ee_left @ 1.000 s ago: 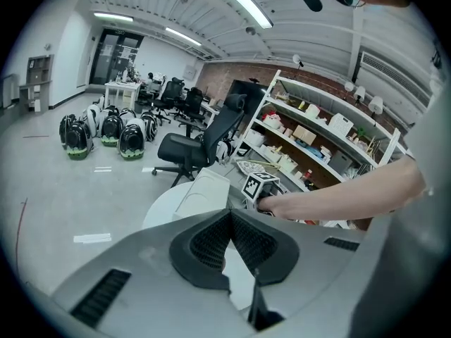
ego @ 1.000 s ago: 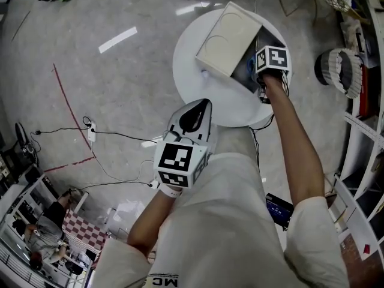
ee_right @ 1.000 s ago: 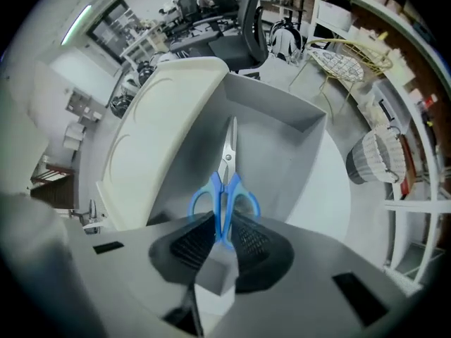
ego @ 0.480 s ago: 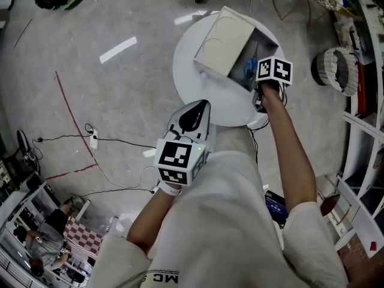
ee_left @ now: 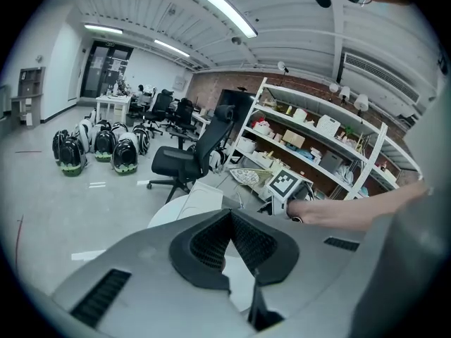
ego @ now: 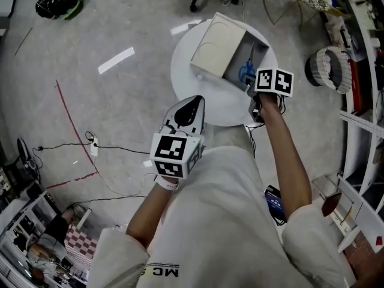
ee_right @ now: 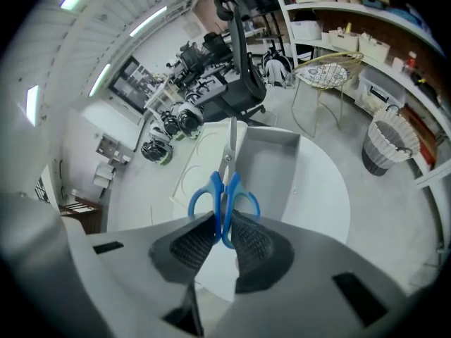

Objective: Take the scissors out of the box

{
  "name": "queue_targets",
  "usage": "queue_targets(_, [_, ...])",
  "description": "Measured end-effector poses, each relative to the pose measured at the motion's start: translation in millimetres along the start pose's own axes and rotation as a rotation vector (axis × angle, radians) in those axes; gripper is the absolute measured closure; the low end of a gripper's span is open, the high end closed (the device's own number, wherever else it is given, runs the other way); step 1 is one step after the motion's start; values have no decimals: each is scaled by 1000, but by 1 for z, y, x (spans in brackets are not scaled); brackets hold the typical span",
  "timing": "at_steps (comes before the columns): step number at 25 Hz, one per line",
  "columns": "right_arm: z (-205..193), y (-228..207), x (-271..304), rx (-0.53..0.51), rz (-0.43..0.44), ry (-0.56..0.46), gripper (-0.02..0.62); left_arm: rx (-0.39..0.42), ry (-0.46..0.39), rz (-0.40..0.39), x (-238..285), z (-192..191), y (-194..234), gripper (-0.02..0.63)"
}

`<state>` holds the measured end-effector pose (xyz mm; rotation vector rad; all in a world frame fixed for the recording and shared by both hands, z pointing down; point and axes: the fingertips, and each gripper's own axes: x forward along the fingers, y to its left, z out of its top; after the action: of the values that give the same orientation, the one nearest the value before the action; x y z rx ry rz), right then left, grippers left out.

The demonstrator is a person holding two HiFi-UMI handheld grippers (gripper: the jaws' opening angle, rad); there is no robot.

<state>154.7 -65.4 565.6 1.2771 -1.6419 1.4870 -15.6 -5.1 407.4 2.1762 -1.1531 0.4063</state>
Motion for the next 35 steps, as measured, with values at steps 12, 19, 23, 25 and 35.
queue_targets(12, [-4, 39, -66, -51, 83, -168, 465, 57, -25, -28, -14, 13, -8, 595])
queue_targets(19, [-2, 56, -108, -69, 116, -319, 465, 76, -50, -41, -19, 21, -16, 595])
queue_targets(23, [0, 67, -132, -109, 135, -396, 465, 89, -67, -51, -23, 30, -20, 595])
queue_targets(25, [-1, 70, -143, -132, 138, -436, 465, 87, -73, -56, -23, 32, -23, 595])
queue_targets(35, [-11, 83, -203, -269, 87, -662, 465, 125, -109, -72, -39, 47, -26, 595])
